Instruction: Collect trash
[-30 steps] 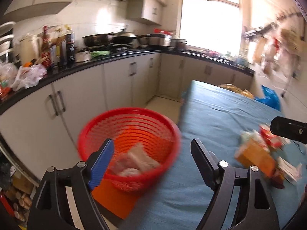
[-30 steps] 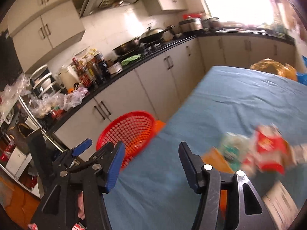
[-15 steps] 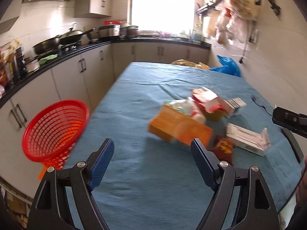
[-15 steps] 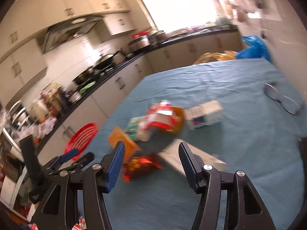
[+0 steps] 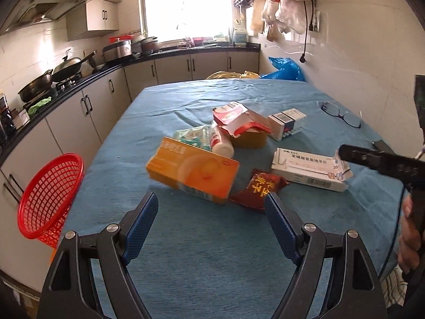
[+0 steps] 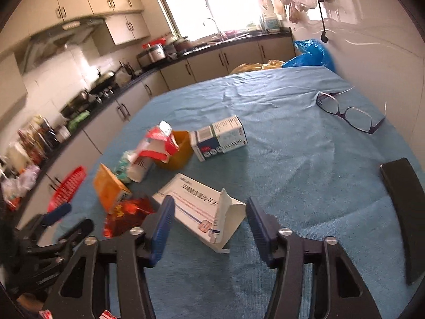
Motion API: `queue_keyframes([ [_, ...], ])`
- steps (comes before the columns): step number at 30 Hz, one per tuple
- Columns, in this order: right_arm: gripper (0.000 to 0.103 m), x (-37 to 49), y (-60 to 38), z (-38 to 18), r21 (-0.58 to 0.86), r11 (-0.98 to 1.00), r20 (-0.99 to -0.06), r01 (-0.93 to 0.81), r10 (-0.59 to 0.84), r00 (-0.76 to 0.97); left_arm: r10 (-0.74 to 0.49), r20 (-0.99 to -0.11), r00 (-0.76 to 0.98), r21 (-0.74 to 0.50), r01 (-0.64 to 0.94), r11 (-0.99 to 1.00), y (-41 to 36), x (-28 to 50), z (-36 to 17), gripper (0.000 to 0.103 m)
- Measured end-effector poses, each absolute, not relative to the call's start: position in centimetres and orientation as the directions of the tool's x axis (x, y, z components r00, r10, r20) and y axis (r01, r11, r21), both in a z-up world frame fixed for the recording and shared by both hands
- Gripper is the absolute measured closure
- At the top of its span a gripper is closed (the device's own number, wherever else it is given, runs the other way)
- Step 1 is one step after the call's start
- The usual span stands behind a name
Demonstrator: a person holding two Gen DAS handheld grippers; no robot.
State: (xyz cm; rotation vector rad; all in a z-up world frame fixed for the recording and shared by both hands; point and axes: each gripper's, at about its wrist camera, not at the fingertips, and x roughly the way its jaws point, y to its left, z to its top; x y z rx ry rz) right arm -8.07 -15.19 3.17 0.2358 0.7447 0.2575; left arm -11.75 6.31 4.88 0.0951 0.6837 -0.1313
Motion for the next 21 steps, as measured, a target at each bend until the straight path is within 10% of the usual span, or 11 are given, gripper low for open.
queue_keyframes([
  [6, 0.09, -6.8, -14.4, 1.2, 0.233, 0.967, -0.698, -0.105, 0.241, 0.674, -0.096, -0.648, 0.755, 0.061, 0.177, 0.982, 5.9, -11.4, 4.4, 0.022],
  [21, 0.096, -8.0, -19.2, 1.7, 0.335, 0.942, -0.622, -0.02, 0.237, 0.746, -0.149, -0.691, 0.707, 0.129, 0.324, 0.937, 1.8, -8.2, 3.4, 0.022],
])
